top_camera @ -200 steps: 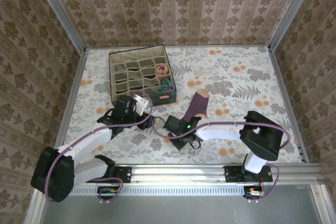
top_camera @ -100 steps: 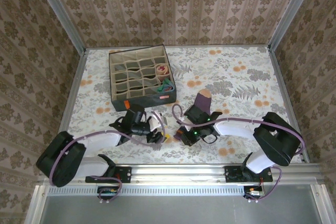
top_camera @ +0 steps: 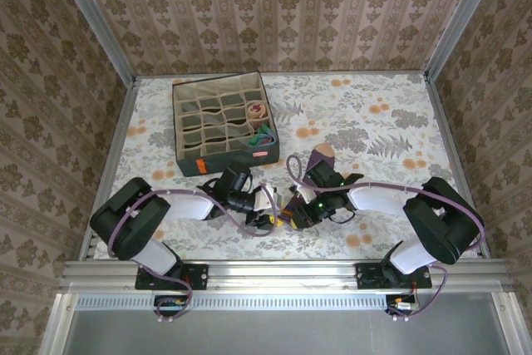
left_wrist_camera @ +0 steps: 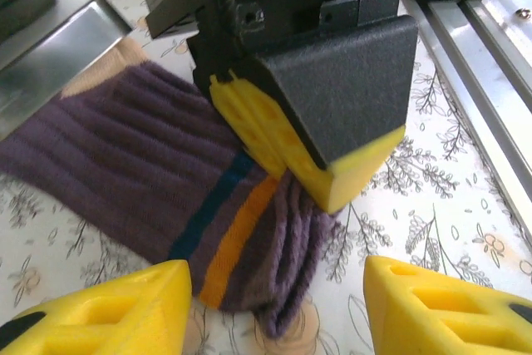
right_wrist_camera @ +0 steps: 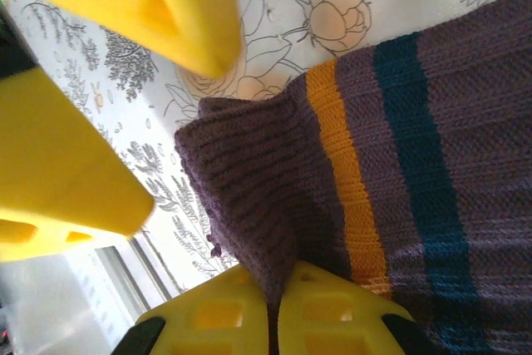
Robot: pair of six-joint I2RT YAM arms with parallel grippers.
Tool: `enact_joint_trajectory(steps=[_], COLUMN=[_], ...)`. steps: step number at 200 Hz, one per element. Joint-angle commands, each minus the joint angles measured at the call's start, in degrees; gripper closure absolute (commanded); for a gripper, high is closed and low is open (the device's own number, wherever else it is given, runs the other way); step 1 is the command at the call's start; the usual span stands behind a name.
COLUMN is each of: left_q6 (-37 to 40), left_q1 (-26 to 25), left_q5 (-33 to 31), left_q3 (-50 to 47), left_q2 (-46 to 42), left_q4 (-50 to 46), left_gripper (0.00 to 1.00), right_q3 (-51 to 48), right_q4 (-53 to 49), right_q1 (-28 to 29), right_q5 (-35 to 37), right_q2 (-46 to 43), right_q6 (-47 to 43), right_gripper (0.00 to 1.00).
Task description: Roll the socks
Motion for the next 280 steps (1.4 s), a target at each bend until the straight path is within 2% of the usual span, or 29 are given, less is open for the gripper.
enact_joint_trajectory(steps=[1, 33, 66, 71, 83, 95, 113, 151, 181, 235, 280], left_q6=[1.82, 0.40, -1.20, -1.59, -2.85, -5.18, -9.48, -15.22, -18.28, -19.75, -19.53], left_q1=[-0.72, -1.24, -1.42, -1.44, -1.43, -1.42, -1.36, -1.03, -0.94, -1.12, -2.25], left_q5=[3.97, 6.24, 6.46, 6.39, 5.97, 5.38, 4.04, 2.60, 2.56, 2.23, -0.16], left_q3=[2.58, 5.19, 7.36, 7.96, 9.76, 11.96, 15.89, 25.95, 31.84, 35.21, 33.74], left_q2=[3.36, 7.18, 8.50, 8.68, 9.19, 10.03, 12.09, 18.81, 22.91, 24.89, 24.46], left_q4=[0.52, 0.19, -1.96, -2.92, -5.93, -9.02, -13.79, -25.84, -32.01, -34.71, -31.38], left_gripper=[0.47, 0.66, 1.00, 1.00, 1.00, 1.00, 1.00, 1.00, 1.00, 1.00, 1.00], right_q3=[-0.08, -0.08, -0.56, -0.65, -0.91, -1.61, -3.13, -7.09, -9.86, -11.24, -10.73], right_q4=[-1.14, -1.45, -1.00, -0.93, -0.85, -0.35, 0.29, 0.22, 0.56, 4.73, 6.71], right_q1=[-1.01, -2.13, -3.48, -3.69, -4.31, -4.72, -5.07, -5.17, -5.26, -5.30, -5.31], right_q5=[-4.79, -6.90, -7.81, -7.59, -5.55, -2.77, 2.83, 14.59, 20.01, 21.19, 22.31], right_q2=[0.97, 1.42, 0.77, 0.39, -1.23, -4.06, -10.48, -20.71, -22.87, -19.79, -17.14], right_q6=[-0.57, -0.57, 0.23, 0.55, 1.62, 2.92, 4.72, 7.36, 8.52, 9.69, 11.96], right_gripper=[1.00, 1.00, 1.00, 0.99, 0.80, 0.68, 0.59, 0.52, 0.50, 0.50, 0.51])
